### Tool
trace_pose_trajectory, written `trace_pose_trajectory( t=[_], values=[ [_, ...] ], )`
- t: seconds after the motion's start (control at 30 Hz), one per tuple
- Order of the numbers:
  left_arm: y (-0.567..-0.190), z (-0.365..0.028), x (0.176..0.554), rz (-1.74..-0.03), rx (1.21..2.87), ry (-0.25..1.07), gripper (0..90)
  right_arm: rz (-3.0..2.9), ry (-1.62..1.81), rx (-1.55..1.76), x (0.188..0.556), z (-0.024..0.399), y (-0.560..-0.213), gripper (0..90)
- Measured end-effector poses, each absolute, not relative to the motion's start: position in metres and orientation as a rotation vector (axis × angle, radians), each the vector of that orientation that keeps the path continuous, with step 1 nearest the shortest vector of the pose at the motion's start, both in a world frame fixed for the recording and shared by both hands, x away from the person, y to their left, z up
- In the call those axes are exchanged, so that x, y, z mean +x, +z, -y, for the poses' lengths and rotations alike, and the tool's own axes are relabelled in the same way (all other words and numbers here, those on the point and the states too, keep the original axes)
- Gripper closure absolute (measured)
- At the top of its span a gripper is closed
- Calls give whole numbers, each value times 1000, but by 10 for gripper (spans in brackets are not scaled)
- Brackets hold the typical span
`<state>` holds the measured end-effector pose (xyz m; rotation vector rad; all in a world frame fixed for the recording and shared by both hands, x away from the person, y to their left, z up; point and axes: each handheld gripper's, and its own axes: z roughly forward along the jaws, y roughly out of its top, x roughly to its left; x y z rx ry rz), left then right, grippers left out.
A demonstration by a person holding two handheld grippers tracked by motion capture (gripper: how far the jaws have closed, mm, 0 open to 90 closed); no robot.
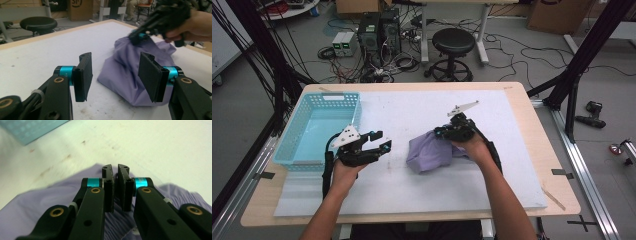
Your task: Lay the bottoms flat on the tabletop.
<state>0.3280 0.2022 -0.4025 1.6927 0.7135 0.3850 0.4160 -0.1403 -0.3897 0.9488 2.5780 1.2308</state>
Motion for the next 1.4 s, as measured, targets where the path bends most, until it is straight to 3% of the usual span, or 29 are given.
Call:
trace_pose_trajectory(
  t=[0.2,0.33,0.43,0.7,0.77,0.87,0.93,1.1,1.23,1.27,1.4],
  values=[
    [-407,-188,328,-678,1703,342,454,-2522,1155,1014,432,113,-400,883],
    [-409,-173,329,-656,1718,303,390,-2464,1153,1037,435,108,-402,881],
    [-412,-159,330,-624,1735,277,346,-2459,1197,1061,434,114,-398,773],
    [-425,-122,329,-553,1850,260,328,-2391,1318,1134,429,136,-389,651],
    [-429,-117,331,-530,1883,249,350,-2341,1379,1169,427,146,-385,587],
    [-437,-111,332,-526,1940,231,561,-2279,1411,1207,422,162,-381,497],
    [-438,-109,332,-537,1929,215,581,-2261,1394,1207,419,174,-381,468],
    [-432,-102,323,-512,1898,229,425,-2230,1357,1250,417,212,-386,445],
    [-444,-97,331,-612,1941,214,390,-2217,1335,1266,413,241,-384,430],
    [-446,-96,333,-611,1960,219,423,-2211,1322,1255,409,245,-385,428],
    [-444,-97,337,-605,1946,249,793,-2243,1202,1222,396,256,-392,425]
  ],
)
